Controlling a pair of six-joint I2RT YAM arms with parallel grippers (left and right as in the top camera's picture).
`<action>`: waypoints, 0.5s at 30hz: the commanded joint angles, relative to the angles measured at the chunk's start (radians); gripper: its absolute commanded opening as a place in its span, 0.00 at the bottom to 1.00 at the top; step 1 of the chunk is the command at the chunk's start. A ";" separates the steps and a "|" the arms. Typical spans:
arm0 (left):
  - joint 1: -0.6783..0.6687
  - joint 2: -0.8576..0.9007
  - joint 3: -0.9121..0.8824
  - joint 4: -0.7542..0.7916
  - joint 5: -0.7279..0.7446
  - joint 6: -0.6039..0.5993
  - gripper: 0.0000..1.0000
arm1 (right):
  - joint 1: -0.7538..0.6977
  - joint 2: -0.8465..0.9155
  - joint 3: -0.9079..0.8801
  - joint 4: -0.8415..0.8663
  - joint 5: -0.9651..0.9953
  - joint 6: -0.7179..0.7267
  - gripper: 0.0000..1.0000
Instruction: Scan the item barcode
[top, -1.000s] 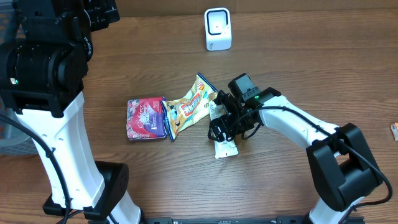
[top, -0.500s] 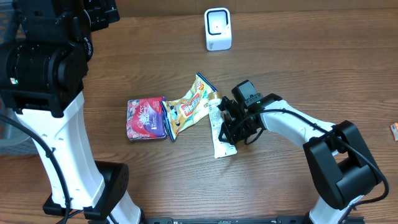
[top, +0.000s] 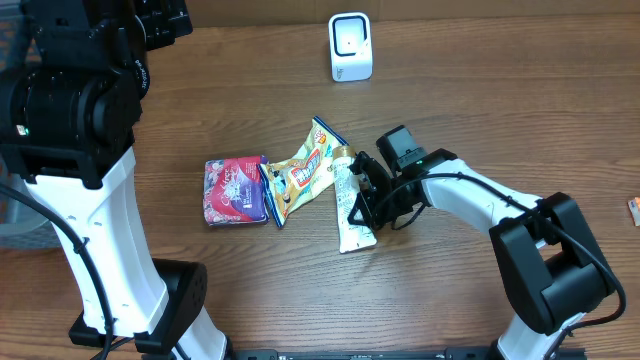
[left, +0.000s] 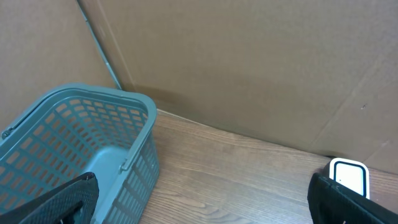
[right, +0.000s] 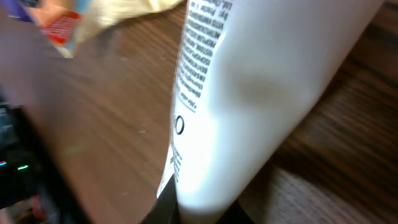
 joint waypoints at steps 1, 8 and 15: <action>0.010 0.014 0.002 0.001 -0.012 0.016 1.00 | -0.047 0.000 0.005 -0.003 -0.252 -0.074 0.04; 0.010 0.014 0.002 0.001 -0.012 0.016 1.00 | -0.124 -0.048 0.027 -0.142 -0.513 -0.250 0.04; 0.010 0.014 0.002 0.001 -0.012 0.016 1.00 | -0.137 -0.179 0.083 -0.285 -0.586 -0.385 0.04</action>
